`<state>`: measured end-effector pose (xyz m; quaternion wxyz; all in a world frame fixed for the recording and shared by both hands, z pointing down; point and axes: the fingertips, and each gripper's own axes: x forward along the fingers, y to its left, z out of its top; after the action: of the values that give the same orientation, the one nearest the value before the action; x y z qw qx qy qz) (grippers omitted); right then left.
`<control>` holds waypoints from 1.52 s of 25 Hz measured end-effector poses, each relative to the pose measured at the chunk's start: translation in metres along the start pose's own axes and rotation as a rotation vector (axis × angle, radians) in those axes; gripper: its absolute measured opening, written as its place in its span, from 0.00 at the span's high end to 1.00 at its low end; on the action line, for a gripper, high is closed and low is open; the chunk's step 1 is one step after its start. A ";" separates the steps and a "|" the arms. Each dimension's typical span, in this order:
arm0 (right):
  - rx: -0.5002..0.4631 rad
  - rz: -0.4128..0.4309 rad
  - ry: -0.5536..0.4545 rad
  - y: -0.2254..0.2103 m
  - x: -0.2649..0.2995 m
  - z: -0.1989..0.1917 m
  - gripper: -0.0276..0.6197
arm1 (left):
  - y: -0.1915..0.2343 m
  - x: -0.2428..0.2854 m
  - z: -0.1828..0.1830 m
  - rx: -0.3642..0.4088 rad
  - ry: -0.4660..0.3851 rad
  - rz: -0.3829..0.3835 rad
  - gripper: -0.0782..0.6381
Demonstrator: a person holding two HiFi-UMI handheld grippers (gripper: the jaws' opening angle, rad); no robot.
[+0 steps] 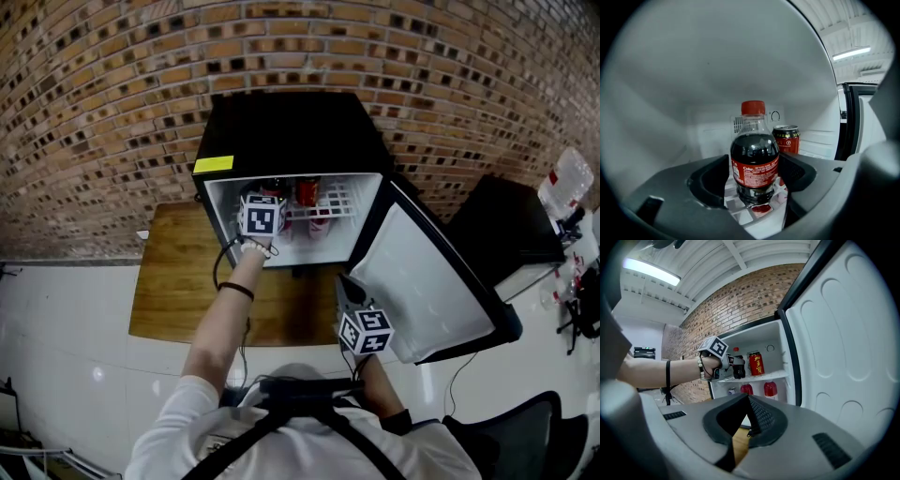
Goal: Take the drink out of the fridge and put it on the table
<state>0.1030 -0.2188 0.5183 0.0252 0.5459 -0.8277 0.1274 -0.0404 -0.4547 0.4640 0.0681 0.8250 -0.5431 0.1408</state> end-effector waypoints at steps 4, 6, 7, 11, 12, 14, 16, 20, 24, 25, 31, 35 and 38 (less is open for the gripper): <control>0.001 0.004 -0.001 0.001 0.002 -0.001 0.95 | -0.001 0.001 0.000 0.007 0.003 -0.004 0.46; 0.003 0.006 -0.002 0.001 0.002 -0.001 0.95 | -0.001 0.000 0.001 -0.001 0.004 -0.009 0.47; 0.004 0.008 -0.003 0.001 0.002 0.000 0.95 | -0.001 -0.001 0.000 -0.003 0.006 -0.009 0.47; 0.011 0.015 -0.004 0.002 0.002 0.000 0.95 | -0.006 -0.018 0.001 -0.017 -0.014 -0.019 0.47; 0.013 0.018 -0.004 0.003 0.003 0.000 0.95 | -0.008 -0.025 0.002 -0.019 -0.027 -0.025 0.47; 0.014 0.025 -0.001 0.006 0.004 -0.002 0.95 | -0.013 -0.041 0.003 -0.022 -0.051 -0.040 0.47; 0.015 0.032 0.003 0.010 0.005 -0.004 0.95 | -0.018 -0.058 0.000 -0.030 -0.064 -0.058 0.47; 0.015 0.044 0.011 0.013 0.007 -0.008 0.95 | -0.027 -0.088 -0.018 -0.053 -0.083 -0.080 0.47; 0.018 0.051 0.013 0.016 0.006 -0.011 0.95 | -0.039 -0.111 -0.053 -0.050 -0.081 -0.088 0.47; 0.017 0.052 0.013 0.016 0.006 -0.012 0.95 | -0.042 -0.115 -0.063 -0.051 -0.076 -0.089 0.47; 0.016 0.049 0.016 0.017 0.004 -0.013 0.95 | -0.055 -0.116 -0.129 -0.067 -0.025 -0.091 0.47; 0.015 0.041 0.014 0.014 0.003 -0.012 0.95 | -0.061 -0.111 -0.164 -0.066 0.003 -0.091 0.47; 0.017 0.034 0.018 0.012 0.001 -0.014 0.95 | -0.064 -0.109 -0.183 -0.060 0.013 -0.092 0.47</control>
<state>0.0906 -0.2123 0.5297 0.0258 0.5307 -0.8356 0.1398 -0.0509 -0.2850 0.6069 0.1027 0.8457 -0.5082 0.1266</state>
